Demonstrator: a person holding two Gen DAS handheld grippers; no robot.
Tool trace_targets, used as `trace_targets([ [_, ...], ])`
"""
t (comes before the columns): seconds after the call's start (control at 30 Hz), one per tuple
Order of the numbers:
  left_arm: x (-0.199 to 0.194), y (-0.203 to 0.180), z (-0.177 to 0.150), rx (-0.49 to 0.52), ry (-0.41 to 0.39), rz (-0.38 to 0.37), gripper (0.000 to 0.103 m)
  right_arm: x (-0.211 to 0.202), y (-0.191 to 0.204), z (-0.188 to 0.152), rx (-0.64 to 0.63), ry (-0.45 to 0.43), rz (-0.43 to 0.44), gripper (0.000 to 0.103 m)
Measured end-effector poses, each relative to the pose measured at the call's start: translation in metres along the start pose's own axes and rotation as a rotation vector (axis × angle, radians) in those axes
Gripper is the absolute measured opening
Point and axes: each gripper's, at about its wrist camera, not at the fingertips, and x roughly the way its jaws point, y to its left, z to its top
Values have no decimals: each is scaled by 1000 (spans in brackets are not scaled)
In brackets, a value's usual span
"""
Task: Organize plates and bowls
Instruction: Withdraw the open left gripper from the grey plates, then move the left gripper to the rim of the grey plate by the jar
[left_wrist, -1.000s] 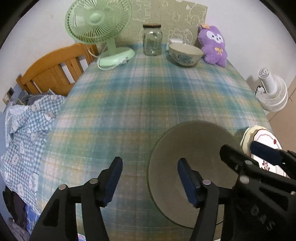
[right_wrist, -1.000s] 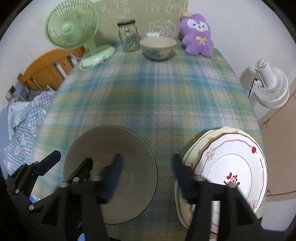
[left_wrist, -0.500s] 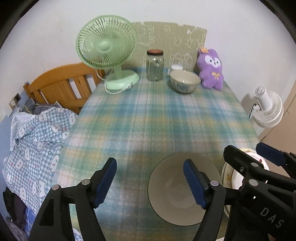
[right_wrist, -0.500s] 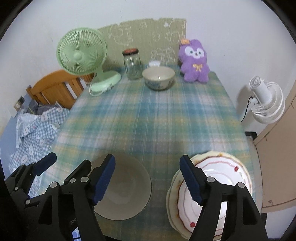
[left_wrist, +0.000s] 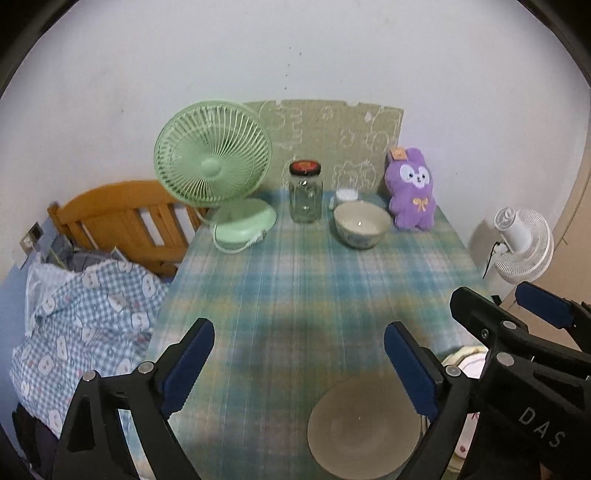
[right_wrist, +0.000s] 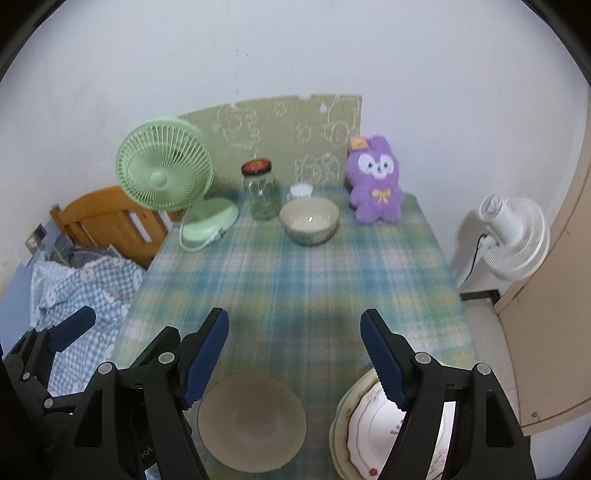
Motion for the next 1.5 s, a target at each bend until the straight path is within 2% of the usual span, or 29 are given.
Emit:
trace_targets([
  [0.33, 18, -7, 38, 10, -12, -59, 94, 9, -3, 39, 22, -25, -45, 77],
  [0.43, 30, -14, 50, 10, -13, -59, 94, 22, -9, 51, 20, -25, -50, 81],
  [0.9, 105, -38, 100, -44, 17, 4, 94, 109, -41, 113, -12, 1, 6, 82],
  [1.37, 184, -68, 122, -25, 72, 73, 92, 200, -72, 135, -44, 48, 13, 82],
  [1.5, 211, -76, 125, -13, 113, 64, 85, 226, -78, 138, -59, 45, 5, 82],
])
